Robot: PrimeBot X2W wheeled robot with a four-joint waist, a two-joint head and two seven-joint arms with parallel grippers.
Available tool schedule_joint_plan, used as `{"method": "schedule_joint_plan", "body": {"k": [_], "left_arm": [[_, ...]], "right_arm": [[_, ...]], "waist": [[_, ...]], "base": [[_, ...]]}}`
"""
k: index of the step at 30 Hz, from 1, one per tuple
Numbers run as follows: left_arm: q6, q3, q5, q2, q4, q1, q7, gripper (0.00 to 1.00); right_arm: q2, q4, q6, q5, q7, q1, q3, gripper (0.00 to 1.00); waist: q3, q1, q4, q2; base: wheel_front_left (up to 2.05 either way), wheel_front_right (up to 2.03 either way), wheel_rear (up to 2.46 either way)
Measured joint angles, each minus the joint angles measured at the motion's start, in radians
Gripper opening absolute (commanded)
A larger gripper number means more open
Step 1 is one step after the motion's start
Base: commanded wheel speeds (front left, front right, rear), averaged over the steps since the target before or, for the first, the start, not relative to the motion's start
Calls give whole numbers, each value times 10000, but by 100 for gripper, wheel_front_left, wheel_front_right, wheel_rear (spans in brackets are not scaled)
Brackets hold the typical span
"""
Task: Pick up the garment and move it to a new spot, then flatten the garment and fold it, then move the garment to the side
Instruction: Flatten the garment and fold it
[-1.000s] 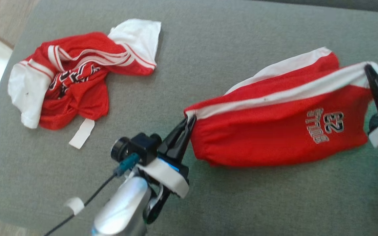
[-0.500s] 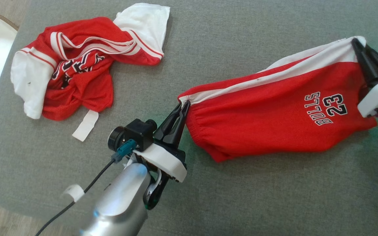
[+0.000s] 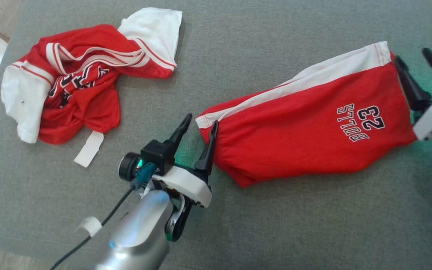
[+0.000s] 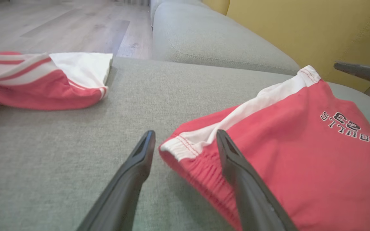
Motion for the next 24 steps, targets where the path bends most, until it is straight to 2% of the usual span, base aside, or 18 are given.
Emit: {"method": "schedule_joint_plan", "body": {"k": [5, 9, 13, 14, 19, 20, 21, 23, 24], "left_arm": [[598, 472, 690, -6, -744, 249, -17, 100], [1177, 1064, 1572, -6, -1593, 1008, -27, 100], [1672, 1582, 2550, 0, -2788, 1799, -29, 100], [1862, 1728, 2986, 4, -3455, 2165, -31, 100], [2159, 1939, 3628, 13, -4707, 3098, -44, 100], [2207, 1941, 3653, 13, -4867, 3257, -46, 100], [2240, 1942, 3703, 13, -5009, 3405, -46, 100], [2247, 1942, 3779, 17, -5181, 3617, -59, 100], [2249, 1944, 3779, 17, -5254, 3694, -59, 100]], "right_arm": [[-518, 21, 0, 245, -159, 3, 476, 100], [-575, 274, 0, 525, -161, 53, 698, 100], [-445, 821, 0, 780, -167, 319, 880, 100], [-305, 1296, 0, 874, -221, 439, 901, 100], [-2, 2161, 0, 1051, -234, 623, 1118, 100], [61, 2232, 0, 1152, -226, 659, 1147, 96], [105, 2297, 0, 1239, -224, 681, 1156, 57], [121, 2410, 0, 1373, -236, 683, 1179, 0], [125, 2470, 0, 1467, -244, 683, 1179, 0]], "waist": [[-119, 0, -21, 0], [-185, 0, 99, 0], [-279, -1, 371, 0], [-329, 0, 550, 0], [-456, -1, 996, 0], [-478, -1, 1070, 0], [-502, -1, 1135, 0], [-549, -1, 1223, 0], [-574, -1, 1245, 0]], "base": [[0, 0, 0], [0, 0, 0], [0, 0, 0], [0, 0, 0], [0, 0, 0], [0, 0, 0], [0, 0, 0], [0, 0, 0], [0, 0, 0]]}}
